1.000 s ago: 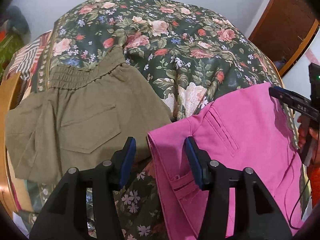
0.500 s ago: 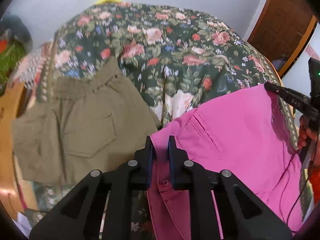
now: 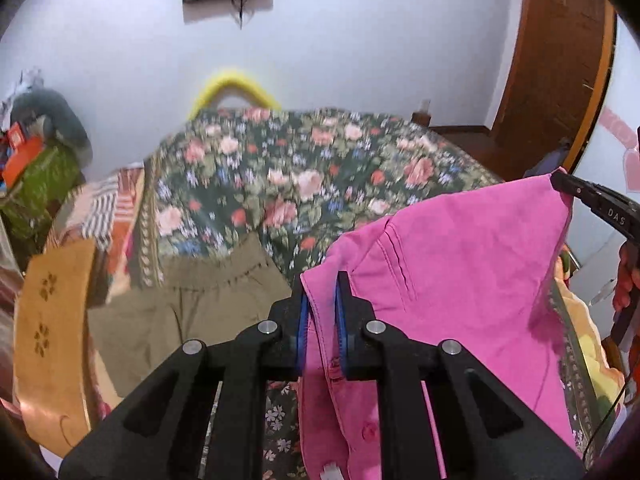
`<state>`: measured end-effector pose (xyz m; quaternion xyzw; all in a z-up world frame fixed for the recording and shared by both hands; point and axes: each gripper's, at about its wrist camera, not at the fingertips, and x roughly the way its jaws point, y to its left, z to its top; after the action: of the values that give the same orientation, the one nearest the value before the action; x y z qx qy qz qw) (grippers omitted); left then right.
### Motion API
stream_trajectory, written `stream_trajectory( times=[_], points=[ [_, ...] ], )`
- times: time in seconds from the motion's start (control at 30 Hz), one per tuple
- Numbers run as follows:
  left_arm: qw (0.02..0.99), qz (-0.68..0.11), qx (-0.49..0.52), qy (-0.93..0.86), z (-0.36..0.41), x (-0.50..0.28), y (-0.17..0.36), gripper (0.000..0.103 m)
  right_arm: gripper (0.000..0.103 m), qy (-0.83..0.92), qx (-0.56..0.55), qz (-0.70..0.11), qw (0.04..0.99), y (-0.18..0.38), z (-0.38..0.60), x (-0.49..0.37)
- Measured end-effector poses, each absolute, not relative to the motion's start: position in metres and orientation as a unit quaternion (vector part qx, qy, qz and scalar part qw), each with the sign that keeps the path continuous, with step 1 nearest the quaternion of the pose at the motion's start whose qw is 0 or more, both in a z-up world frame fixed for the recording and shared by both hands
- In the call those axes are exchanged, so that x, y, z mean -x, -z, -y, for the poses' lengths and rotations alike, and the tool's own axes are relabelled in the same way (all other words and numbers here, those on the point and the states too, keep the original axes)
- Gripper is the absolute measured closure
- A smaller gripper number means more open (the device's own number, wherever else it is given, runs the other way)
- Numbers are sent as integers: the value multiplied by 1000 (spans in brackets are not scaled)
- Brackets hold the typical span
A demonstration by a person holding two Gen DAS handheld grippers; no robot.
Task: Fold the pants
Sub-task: 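Grasp the trouser edge with both tools, lift and fold it over, release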
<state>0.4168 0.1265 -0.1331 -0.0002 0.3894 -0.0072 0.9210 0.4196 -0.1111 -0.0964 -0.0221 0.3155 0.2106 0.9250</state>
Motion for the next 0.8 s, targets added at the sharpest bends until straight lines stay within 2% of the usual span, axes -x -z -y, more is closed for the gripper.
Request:
stream_trajectory(
  times=[0.4, 0.63, 0.8],
  points=[
    [928, -371, -24, 12, -112, -338, 114, 91, 100, -237, 46, -299, 923, 70, 123, -332],
    [927, -375, -29, 17, -102, -282, 131, 91, 100, -241, 42, -323, 914, 90, 140, -284],
    [914, -404, -41, 23, -90, -246, 162, 91, 100, -245, 47, -356, 901, 118, 147, -250]
  ],
)
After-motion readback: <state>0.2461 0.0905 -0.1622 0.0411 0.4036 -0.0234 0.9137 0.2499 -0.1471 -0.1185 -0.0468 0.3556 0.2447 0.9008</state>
